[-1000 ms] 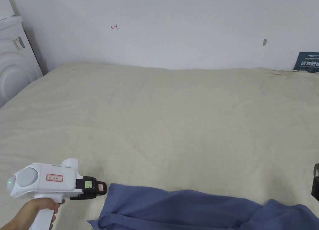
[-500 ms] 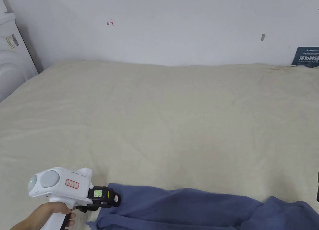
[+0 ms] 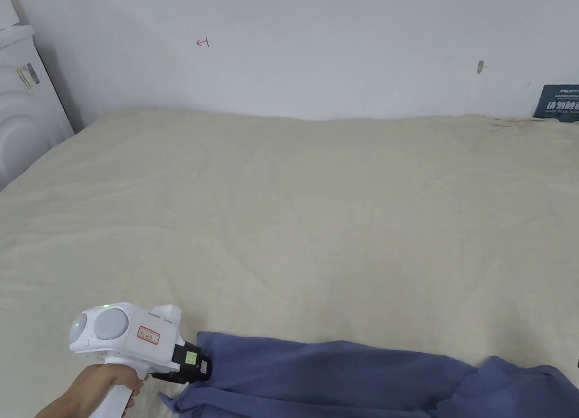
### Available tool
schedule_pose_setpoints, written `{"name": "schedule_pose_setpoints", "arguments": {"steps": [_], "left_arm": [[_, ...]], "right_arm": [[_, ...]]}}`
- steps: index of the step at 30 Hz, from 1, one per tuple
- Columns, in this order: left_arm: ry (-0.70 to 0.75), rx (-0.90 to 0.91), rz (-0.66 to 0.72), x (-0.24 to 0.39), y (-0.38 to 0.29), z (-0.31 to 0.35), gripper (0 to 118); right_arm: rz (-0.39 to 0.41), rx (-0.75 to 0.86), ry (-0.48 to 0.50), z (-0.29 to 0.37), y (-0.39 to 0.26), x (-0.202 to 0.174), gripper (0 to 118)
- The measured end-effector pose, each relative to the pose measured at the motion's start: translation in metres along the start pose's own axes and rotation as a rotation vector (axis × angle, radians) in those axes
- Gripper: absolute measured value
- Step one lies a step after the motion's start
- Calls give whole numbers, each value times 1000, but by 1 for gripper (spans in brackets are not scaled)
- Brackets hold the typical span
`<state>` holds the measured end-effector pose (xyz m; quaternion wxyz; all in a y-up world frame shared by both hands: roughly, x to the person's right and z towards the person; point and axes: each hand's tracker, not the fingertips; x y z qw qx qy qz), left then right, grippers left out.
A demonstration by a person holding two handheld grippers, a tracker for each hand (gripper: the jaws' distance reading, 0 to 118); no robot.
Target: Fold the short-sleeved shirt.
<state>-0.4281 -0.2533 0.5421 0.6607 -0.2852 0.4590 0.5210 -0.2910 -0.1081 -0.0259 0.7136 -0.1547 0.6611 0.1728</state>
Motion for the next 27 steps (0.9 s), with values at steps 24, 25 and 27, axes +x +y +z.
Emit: {"name": "schedule_pose_setpoints", "arguments": {"steps": [24, 25, 27], "left_arm": [[231, 93, 8, 14, -3, 119, 0], [255, 83, 28, 9, -4, 123, 0], [286, 87, 87, 6, -8, 127, 0]], "right_arm": [[-15, 32, 28, 3, 9, 13, 1], [-16, 32, 30, 3, 9, 13, 1], [-16, 31, 33, 2, 8, 14, 1]]}}
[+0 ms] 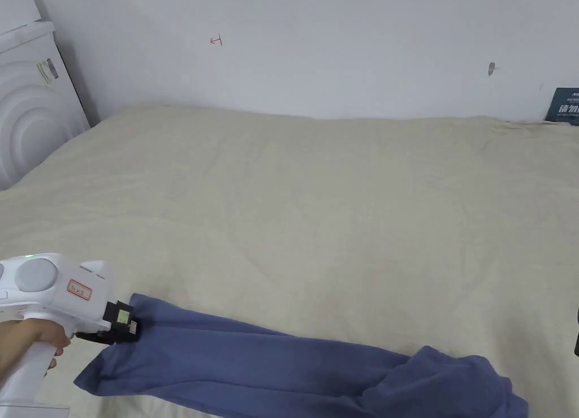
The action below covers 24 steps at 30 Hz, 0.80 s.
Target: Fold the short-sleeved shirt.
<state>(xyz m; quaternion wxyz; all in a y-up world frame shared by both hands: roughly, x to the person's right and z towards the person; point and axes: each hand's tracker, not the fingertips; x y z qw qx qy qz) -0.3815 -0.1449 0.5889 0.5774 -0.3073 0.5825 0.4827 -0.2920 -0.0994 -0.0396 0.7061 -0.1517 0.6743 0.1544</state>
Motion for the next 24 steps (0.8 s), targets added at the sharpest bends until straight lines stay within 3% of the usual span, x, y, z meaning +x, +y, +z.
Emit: {"name": "schedule_pose_setpoints", "arguments": {"steps": [7, 15, 24], "left_arm": [[-81, -45, 1, 53, -11, -8, 0], [-264, -116, -158, 166, -17, -38, 0], [-308, -175, -279, 249, -25, -88, 0]], "right_arm": [[2, -6, 9, 2, -4, 3, 1], [2, -6, 4, 11, -8, 9, 1], [-8, -8, -10, 20, -13, 19, 1]]}}
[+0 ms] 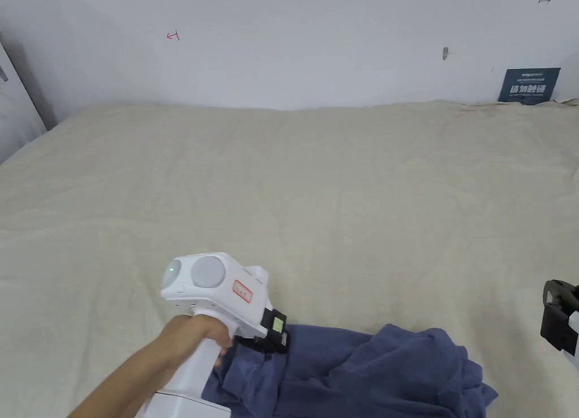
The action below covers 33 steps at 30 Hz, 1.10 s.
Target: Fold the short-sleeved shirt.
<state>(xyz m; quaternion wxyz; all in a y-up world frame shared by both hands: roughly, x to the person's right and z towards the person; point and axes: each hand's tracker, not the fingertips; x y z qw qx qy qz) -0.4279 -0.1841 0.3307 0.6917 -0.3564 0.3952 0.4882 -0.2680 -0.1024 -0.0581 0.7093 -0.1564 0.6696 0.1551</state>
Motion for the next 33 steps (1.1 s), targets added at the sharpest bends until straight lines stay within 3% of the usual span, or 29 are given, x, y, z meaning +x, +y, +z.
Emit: {"name": "schedule_pose_setpoints", "arguments": {"steps": [8, 10, 11, 13, 15, 16, 24, 31, 33], "left_arm": [[14, -32, -49, 24, -2, -32, 0], [11, -33, -61, 27, -3, -34, 10], [9, -28, -66, 27, -3, -34, 20], [-10, -11, -64, 30, -5, -32, 68], [-16, -1, -56, 33, -6, -29, 110], [-19, 7, -55, 36, -7, -26, 117], [-14, 210, -22, 20, -18, 26, 117], [162, 401, -29, -12, -40, 62, 117], [219, 459, -33, -18, -46, 63, 110]], "right_arm": [[0, 2, -14, 4, 0, 6, 1], [1, -1, -16, 4, 0, 7, 1], [2, -2, -16, 4, -1, 7, 1], [1, -4, -16, 4, -1, 7, 1], [0, -5, -16, 5, -1, 6, 1], [0, -5, -16, 5, -1, 6, 1], [-3, -3, -15, 8, 2, 4, 1], [2, 12, -6, 11, 8, -2, 1], [2, 14, -2, 11, 9, -4, 1]]}}
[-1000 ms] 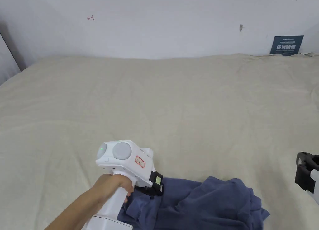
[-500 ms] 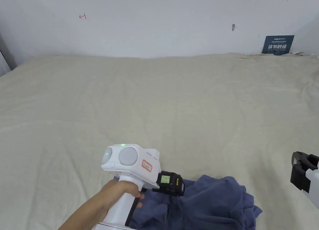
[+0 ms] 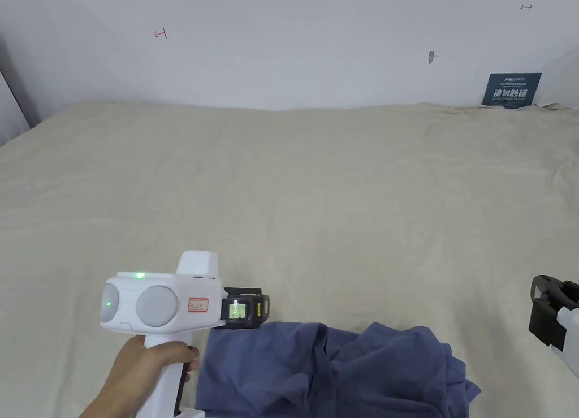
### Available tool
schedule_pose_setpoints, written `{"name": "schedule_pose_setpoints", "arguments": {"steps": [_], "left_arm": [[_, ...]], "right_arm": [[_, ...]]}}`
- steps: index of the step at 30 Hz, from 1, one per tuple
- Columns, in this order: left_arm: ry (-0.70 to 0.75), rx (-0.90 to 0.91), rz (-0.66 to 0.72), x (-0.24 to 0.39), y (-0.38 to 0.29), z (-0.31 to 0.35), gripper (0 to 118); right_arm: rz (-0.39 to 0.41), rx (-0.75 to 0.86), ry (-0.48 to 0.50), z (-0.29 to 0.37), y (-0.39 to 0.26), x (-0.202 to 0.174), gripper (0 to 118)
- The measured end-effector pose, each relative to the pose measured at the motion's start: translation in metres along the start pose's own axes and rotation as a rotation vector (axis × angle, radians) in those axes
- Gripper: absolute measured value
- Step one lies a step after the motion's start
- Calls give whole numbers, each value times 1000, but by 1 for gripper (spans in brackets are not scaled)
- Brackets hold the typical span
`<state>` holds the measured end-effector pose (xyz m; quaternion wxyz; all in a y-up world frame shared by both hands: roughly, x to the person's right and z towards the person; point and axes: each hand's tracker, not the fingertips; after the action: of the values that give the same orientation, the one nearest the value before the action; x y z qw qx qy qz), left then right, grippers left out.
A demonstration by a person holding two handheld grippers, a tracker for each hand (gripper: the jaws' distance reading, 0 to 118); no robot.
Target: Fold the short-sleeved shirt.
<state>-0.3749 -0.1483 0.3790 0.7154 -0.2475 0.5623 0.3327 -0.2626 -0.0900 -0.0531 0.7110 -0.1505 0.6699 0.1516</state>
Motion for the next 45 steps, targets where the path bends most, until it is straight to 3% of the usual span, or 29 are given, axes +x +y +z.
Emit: {"name": "schedule_pose_setpoints", "arguments": {"steps": [2, 6, 10, 20, 29, 45], "left_arm": [[38, 30, -16, -4, -8, -1, 92], [49, 41, -19, -7, -26, -14, 28], [40, 43, -19, -4, -46, -33, 1], [-6, 14, -77, 39, -77, -74, 0], [-63, -59, -214, 102, -97, -101, 0], [-136, -65, -171, 110, -92, -93, 0]], "right_arm": [[1, 0, 5, -1, -1, 0, 1], [2, -2, 12, -1, -2, -2, 1], [2, -6, 12, 0, -3, -1, 1], [-11, -12, -10, 2, -7, 11, 1], [-21, -23, -32, 7, -11, 22, 1], [-29, -16, -43, 15, -6, 22, 1]]}}
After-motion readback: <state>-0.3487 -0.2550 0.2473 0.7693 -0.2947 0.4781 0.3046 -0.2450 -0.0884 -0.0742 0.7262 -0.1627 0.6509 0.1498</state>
